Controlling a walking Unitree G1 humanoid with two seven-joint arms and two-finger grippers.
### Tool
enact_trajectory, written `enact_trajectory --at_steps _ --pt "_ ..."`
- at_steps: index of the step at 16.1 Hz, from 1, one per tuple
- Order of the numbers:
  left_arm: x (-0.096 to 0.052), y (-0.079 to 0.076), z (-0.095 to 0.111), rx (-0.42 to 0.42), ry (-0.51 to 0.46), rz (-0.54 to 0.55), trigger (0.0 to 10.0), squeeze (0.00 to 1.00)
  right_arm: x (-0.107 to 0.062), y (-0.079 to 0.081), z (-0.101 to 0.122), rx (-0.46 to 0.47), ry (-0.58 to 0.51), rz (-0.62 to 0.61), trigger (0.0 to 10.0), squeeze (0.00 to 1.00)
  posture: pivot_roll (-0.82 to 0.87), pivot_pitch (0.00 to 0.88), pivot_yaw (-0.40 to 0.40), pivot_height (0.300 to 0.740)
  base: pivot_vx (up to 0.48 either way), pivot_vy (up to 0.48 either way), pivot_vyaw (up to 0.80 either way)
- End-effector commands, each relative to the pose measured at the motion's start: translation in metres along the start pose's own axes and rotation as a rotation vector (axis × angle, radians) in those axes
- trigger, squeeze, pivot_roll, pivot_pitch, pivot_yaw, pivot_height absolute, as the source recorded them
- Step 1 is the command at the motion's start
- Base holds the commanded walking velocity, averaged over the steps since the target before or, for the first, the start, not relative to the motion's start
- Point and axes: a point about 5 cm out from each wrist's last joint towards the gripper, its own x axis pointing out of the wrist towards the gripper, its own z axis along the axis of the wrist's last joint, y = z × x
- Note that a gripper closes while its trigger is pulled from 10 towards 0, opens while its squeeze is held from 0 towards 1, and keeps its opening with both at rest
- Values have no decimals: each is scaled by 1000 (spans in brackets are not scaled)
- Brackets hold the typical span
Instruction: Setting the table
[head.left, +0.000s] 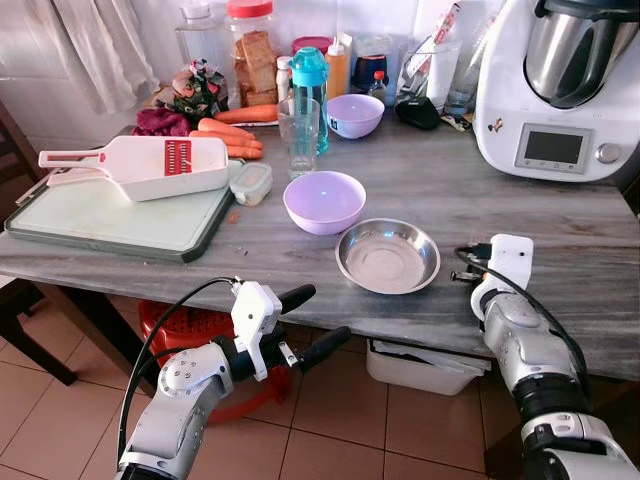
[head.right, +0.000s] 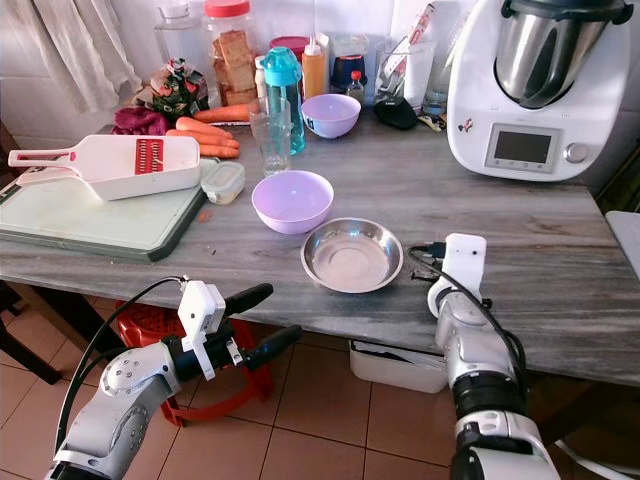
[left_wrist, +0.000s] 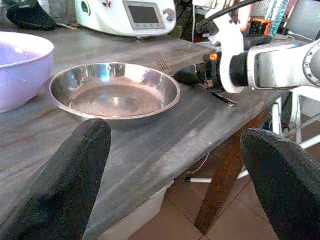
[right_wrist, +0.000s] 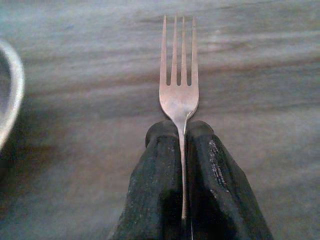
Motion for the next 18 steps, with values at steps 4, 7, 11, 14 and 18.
enact_trajectory --at_steps 4,7,11,14,18 --pt "-1 -3 -3 3 9 -12 10000 0 3 1 -9 48 39 -13 0 0 -25 26 40 740 0 0 0" --pt "-2 -4 -5 -2 11 -10 10000 0 4 10 -7 51 37 8 0 0 -23 26 38 740 0 0 0" --pt "-2 -5 -6 -4 12 -7 10000 0 5 23 -7 47 33 40 0 0 -20 29 36 740 0 0 0" --pt "-2 -6 -6 -10 13 -7 10000 0 6 27 -5 46 30 51 0 0 -24 30 36 740 0 0 0" --pt "-1 -7 -8 -12 14 -9 10000 0 6 25 -6 46 28 64 4627 918 -29 31 34 740 0 0 0"
